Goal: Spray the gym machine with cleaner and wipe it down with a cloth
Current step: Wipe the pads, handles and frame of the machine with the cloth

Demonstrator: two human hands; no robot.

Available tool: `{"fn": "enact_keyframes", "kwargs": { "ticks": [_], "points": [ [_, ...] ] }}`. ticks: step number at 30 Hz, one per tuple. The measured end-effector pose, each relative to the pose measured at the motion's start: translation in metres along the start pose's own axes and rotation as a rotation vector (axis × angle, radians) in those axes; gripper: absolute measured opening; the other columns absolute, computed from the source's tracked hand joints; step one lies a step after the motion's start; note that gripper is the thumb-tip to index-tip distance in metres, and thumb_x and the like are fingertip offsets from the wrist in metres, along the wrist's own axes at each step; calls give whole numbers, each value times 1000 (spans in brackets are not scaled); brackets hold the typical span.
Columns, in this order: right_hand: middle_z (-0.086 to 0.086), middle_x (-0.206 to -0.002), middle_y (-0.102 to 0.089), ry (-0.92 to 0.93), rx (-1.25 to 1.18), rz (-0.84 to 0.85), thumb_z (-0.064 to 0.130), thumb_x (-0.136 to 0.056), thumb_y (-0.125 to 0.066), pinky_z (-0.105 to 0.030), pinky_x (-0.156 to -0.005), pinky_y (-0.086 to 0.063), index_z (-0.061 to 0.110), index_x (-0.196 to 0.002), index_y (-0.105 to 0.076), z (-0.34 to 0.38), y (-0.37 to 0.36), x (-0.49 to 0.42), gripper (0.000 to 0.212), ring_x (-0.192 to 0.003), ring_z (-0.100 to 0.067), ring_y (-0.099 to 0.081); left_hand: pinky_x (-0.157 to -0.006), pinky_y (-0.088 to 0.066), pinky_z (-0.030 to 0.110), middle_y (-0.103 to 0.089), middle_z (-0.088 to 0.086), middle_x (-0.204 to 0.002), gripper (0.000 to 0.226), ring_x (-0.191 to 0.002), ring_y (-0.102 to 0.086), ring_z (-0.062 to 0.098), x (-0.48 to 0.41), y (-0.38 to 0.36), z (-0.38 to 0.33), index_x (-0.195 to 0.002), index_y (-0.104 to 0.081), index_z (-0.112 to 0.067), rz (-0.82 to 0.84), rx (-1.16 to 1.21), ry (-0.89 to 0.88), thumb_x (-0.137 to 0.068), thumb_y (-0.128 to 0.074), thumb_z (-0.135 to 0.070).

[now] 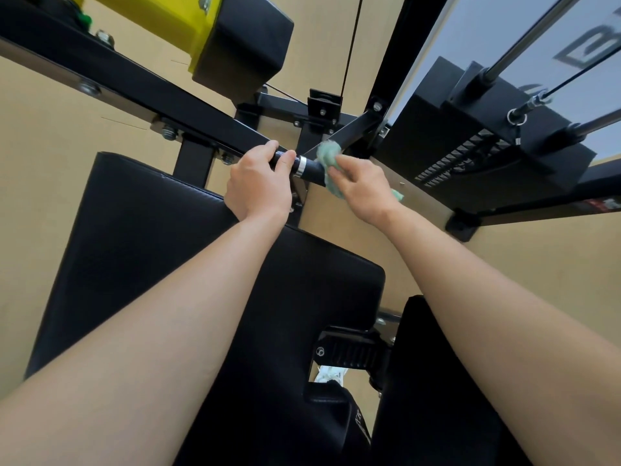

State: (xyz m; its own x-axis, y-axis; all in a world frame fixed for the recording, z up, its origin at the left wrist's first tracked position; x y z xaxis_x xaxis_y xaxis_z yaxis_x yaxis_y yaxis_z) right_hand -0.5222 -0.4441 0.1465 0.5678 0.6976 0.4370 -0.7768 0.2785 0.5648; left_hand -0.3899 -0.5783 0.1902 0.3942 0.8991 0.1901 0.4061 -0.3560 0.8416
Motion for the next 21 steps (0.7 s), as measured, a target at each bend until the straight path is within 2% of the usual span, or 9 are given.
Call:
{"fn": "enact_keyframes", "kwargs": {
  "ticks": [3, 6, 7, 10, 12, 14, 16, 18, 21],
  "points": [
    [8, -93, -70, 39, -144, -70, 23, -105, -57, -44, -89, -59, 29, -103, -75, 15, 18, -7, 19, -93, -14, -67, -73, -42, 34, -72, -4, -118, 38, -113, -62, 22, -1, 2, 0, -134, -66, -35, 7, -10, 18, -101, -58, -52],
    [12, -98, -71, 77, -287, -217, 15, -103, -60, -20, -79, -58, 24, -107, -76, 20, 60, -6, 19, -91, 5, -66, -71, -41, 33, -72, -5, -114, 35, -110, -63, 23, -1, 1, 0, -130, -67, -35, 17, -8, 13, -102, -57, -52],
    [11, -99, -71, 113, -320, -248, 14, -103, -61, -15, -76, -56, 21, -109, -76, 25, 72, -5, 17, -90, 8, -66, -70, -41, 32, -72, -5, -111, 33, -107, -64, 23, -1, 1, 1, -127, -68, -34, 20, -5, 5, -102, -56, -52],
    [3, -106, -75, 212, -389, -304, 14, -101, -63, -22, -86, -58, 14, -114, -76, 37, 95, -5, 18, -101, -3, -69, -70, -44, 31, -71, -7, -105, 31, -100, -63, 20, 0, 2, 0, -123, -69, -34, 36, 10, -9, -102, -56, -52],
    [1, -108, -73, 229, -336, -279, 15, -100, -65, -14, -84, -52, 11, -114, -76, 44, 93, -1, 19, -100, -4, -66, -71, -45, 31, -70, -7, -104, 31, -98, -62, 20, -1, 2, 1, -123, -69, -34, 55, 16, 0, -101, -56, -52],
    [4, -116, -70, 163, -254, -143, 20, -98, -68, -10, -86, -48, 13, -120, -76, 39, 71, 3, 24, -104, -4, -61, -71, -46, 32, -71, -7, -103, 32, -97, -62, 20, -2, 4, 2, -123, -70, -36, 63, 22, 21, -100, -58, -54],
    [6, -129, -69, 41, -174, 45, 31, -97, -69, -17, -100, -46, 17, -122, -75, 23, 37, 13, 29, -115, -4, -59, -73, -52, 35, -73, -6, -104, 32, -101, -64, 23, -3, 5, 3, -121, -71, -37, 61, 35, 36, -99, -59, -56],
    [9, -134, -68, -46, -230, 68, 41, -99, -65, -22, -102, -45, 19, -111, -80, 6, 18, 21, 29, -116, -2, -60, -78, -57, 41, -74, -5, -103, 29, -103, -64, 25, -3, 5, 3, -117, -72, -37, 63, 42, 37, -98, -59, -55],
    [11, -109, -77, -88, -326, -111, 41, -100, -65, -26, -91, -54, 19, -84, -82, -7, 22, 18, 32, -94, 3, -65, -77, -57, 42, -74, -5, -99, 28, -101, -64, 25, -2, 6, 3, -113, -72, -37, 55, 42, 24, -98, -59, -56]
  ]
}}
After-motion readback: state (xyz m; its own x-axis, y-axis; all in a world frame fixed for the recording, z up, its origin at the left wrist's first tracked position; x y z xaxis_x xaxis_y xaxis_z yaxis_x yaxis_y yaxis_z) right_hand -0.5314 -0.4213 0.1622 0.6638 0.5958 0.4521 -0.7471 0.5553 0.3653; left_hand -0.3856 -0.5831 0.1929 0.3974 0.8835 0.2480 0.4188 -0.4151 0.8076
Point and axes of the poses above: each hand's wrist, its own x-axis away from the middle knuckle, its own y-axis out of the back of the hand, z = x × y, the point moved 8 cm from there along -x, towards the middle knuckle
